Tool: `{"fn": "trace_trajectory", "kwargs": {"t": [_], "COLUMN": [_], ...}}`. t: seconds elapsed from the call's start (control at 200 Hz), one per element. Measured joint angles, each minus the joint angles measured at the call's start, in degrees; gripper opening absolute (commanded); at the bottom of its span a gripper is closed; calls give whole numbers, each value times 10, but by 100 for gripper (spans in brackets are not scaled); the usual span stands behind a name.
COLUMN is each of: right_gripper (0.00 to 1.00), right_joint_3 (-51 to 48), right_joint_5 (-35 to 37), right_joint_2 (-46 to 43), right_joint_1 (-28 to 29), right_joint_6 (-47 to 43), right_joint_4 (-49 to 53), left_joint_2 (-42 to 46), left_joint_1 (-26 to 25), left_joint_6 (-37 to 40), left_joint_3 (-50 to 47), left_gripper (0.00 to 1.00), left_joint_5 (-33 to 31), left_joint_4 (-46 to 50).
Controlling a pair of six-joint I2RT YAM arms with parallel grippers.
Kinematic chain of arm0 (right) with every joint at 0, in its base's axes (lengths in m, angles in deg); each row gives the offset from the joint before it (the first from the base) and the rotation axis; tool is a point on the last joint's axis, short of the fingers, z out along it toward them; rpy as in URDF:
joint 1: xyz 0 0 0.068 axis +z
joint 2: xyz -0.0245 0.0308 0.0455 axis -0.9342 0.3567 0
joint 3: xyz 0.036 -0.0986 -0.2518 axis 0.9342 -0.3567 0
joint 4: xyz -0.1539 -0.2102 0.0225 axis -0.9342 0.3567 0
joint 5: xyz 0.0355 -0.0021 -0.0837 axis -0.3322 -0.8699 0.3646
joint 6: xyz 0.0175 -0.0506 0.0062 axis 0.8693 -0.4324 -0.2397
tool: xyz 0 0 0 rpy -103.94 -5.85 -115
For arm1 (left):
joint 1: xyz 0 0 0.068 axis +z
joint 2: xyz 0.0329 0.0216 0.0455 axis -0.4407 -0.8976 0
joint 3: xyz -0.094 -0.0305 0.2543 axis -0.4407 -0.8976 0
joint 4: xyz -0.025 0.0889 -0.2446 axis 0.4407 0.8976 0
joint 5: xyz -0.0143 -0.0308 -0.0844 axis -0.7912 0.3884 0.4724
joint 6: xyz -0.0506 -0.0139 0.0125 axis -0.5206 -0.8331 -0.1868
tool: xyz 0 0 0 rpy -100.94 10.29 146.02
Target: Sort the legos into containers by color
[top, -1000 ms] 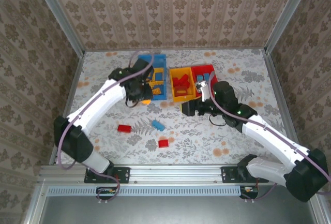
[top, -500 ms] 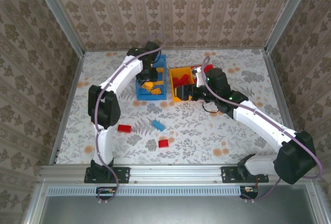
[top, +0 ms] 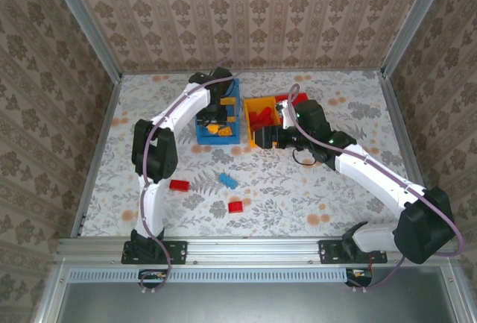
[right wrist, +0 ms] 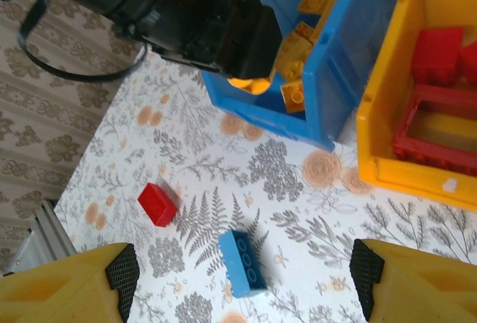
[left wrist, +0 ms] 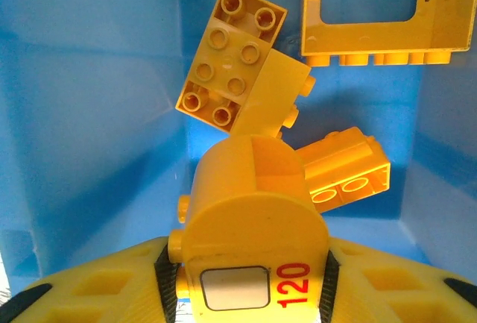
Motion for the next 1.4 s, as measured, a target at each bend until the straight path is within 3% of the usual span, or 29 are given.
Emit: {"fn": "trace_trajectory", "kwargs": {"t": [0.325, 0.52, 0.665, 0.835, 1.025, 1.215, 1.4], "right_gripper": [79, 78, 78, 84, 85, 78, 68], "right_joint_3": [0, 0, 0, 2, 40, 106, 160], "right_joint_5": [17, 49, 75, 107, 127, 160, 197], "right_joint_2": [0, 0, 0, 12, 121, 246, 333], "right_joint_1": [5, 32, 77, 156, 213, 240, 248], "right_joint_6": [-31, -54, -80, -130, -171, -196, -209], "right_joint_4": [48, 69, 80, 96, 117, 141, 152], "left_joint_2": [16, 77, 181, 354, 545, 714, 789], "left_joint_1": [-7, -15, -31, -34, -34, -38, -38], "left_joint_6": [0, -4, -21, -53, -79, -83, -83], "left_joint_3": [0, -9, -62, -207, -381, -492, -526], "left_gripper": [58, 63, 64, 65, 63, 63, 63], "left_joint_5": [0, -2, -6, -9, -2, 20, 46], "left_joint_4": [2, 1, -14, -37, -55, -56, -52]}}
